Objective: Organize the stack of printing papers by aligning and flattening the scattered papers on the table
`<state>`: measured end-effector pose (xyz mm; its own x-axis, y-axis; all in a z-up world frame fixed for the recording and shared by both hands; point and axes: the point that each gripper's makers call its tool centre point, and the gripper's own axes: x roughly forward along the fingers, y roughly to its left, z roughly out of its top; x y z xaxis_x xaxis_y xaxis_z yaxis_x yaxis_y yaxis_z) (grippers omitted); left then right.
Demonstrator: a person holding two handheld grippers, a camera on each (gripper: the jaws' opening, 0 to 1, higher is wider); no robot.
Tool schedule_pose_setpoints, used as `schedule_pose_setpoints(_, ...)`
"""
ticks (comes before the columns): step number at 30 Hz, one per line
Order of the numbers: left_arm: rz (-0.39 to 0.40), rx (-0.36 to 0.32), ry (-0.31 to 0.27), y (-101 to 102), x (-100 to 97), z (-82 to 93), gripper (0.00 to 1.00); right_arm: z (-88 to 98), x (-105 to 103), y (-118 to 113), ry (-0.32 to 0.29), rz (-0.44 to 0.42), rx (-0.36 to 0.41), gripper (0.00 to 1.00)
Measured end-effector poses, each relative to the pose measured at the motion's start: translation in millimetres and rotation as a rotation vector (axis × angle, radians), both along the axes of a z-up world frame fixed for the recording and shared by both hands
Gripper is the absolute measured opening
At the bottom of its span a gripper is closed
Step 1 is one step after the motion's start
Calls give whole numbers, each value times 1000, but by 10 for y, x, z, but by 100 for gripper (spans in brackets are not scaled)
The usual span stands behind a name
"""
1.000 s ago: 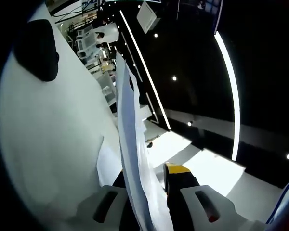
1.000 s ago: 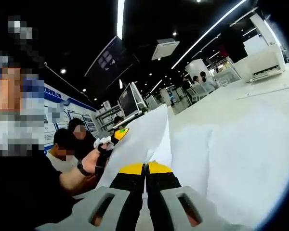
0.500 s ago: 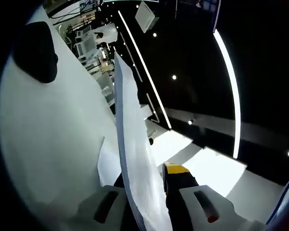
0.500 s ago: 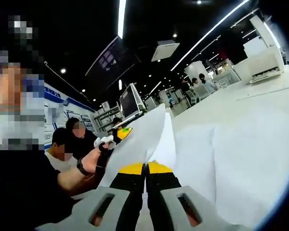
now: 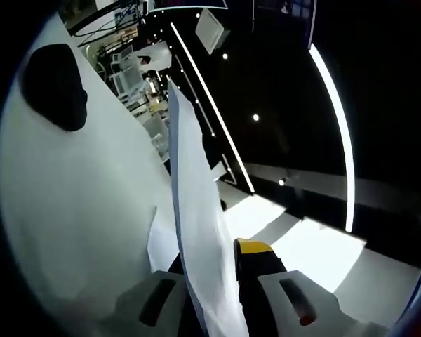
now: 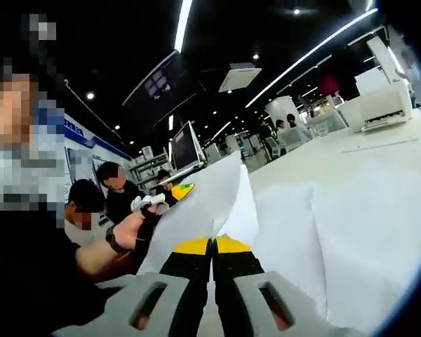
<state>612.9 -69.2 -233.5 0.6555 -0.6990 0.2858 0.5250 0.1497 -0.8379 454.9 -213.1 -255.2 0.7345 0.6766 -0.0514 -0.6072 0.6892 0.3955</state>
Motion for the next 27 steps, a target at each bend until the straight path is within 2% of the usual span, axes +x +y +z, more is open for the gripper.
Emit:
schedule_pose_setpoints(8,9,-4,6,16,19,-12,8,-12,-29,50,15,33,15,0)
schedule_pose_setpoints(27,22,-18,1,34,17,9,5,-46,-35,79,27,33,-2,2)
